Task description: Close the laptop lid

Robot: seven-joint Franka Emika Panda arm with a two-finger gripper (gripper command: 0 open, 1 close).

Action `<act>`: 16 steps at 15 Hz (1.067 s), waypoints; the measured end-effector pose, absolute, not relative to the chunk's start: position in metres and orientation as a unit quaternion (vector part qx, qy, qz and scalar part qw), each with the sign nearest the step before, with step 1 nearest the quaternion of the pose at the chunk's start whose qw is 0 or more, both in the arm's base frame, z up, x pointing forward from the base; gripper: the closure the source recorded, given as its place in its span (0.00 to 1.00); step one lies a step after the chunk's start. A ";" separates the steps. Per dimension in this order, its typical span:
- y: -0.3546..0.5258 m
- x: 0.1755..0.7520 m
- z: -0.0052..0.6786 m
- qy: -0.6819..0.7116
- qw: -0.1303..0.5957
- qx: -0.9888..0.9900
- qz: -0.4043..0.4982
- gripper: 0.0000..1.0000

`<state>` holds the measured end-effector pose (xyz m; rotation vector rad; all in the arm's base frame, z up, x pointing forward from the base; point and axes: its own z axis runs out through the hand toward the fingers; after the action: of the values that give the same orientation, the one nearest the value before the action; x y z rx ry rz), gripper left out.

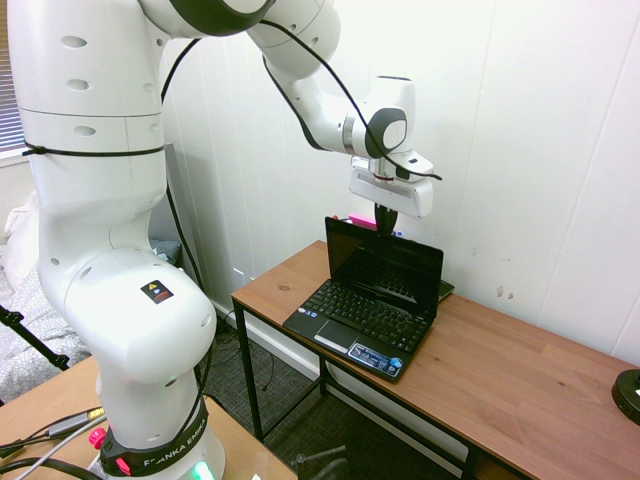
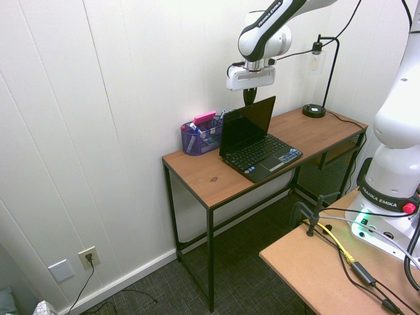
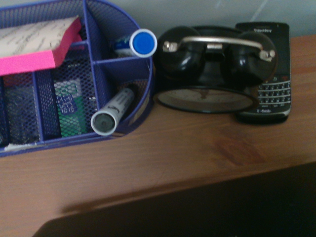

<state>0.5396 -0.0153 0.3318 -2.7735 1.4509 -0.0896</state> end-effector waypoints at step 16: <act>-0.029 0.450 0.242 0.499 0.002 -0.866 0.031 1.00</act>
<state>0.4504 -0.0290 0.2420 -2.7183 1.5648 0.0969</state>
